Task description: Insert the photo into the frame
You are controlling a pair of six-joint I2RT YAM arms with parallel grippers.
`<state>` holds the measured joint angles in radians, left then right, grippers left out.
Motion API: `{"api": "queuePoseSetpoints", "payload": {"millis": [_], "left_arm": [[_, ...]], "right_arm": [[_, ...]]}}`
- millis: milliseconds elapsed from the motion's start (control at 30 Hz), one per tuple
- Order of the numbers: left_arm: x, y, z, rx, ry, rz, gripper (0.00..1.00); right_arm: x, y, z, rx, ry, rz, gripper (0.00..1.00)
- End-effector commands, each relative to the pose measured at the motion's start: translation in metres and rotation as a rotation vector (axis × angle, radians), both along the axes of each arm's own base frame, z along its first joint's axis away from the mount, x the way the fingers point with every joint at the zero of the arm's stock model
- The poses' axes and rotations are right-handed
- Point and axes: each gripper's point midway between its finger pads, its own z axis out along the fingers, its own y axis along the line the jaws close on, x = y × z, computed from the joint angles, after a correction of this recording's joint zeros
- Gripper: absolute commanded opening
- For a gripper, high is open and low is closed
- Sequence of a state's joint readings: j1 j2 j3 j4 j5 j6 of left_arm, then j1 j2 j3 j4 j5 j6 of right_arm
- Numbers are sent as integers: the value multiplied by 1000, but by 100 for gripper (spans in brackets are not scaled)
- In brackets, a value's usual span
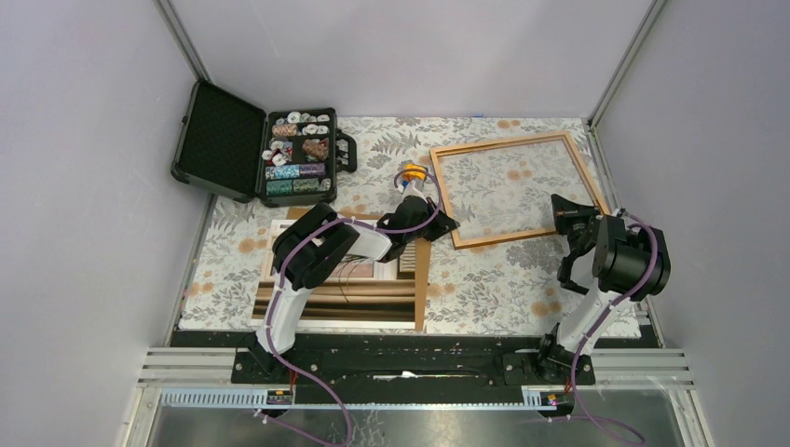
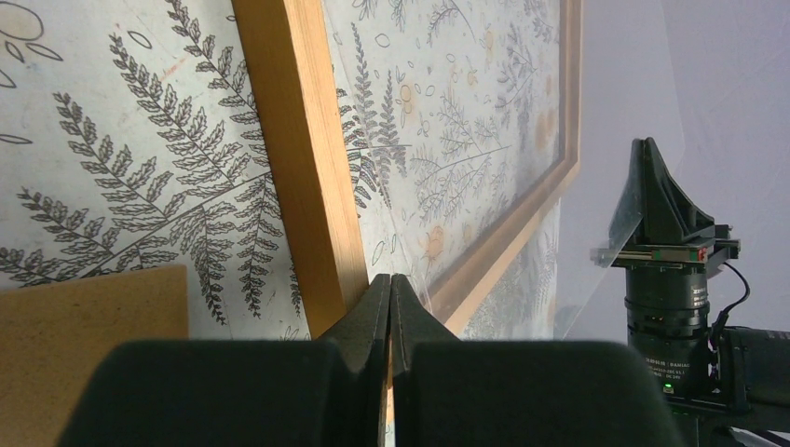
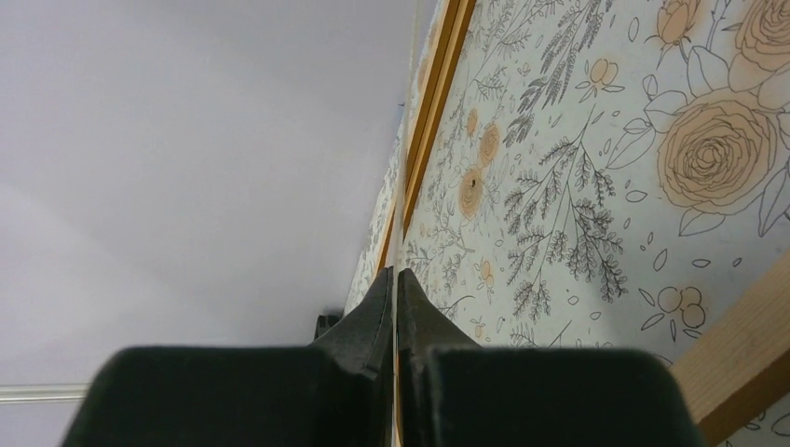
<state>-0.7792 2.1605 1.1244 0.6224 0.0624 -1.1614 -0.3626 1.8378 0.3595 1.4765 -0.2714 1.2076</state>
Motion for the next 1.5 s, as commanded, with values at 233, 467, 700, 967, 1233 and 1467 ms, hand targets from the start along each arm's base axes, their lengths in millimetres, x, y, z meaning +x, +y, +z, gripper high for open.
{"api": "queuePoseSetpoints", "payload": {"millis": [233,467,700,967,1233,1467], "left_arm": [[-10,35,-56,195,101,41,0],[-10,35,-56,199,101,39,0],[-10,35,-56,200,100,39,0],[-12,35,-57,203,102,37,0],[-11,36,-56,201,103,39,0],[-12,36,-57,202,103,37,0]], "right_arm": [[20,-13,21,-73,-105,-36,0],[26,-15,16,-63,-102,-44,0],[27,-17,9,-55,-99,-57,0],[26,-22,1,-51,-81,-90,0],[30,-19,-1,-51,-81,-85,0],[32,-17,-10,-17,-69,-91,0]]}}
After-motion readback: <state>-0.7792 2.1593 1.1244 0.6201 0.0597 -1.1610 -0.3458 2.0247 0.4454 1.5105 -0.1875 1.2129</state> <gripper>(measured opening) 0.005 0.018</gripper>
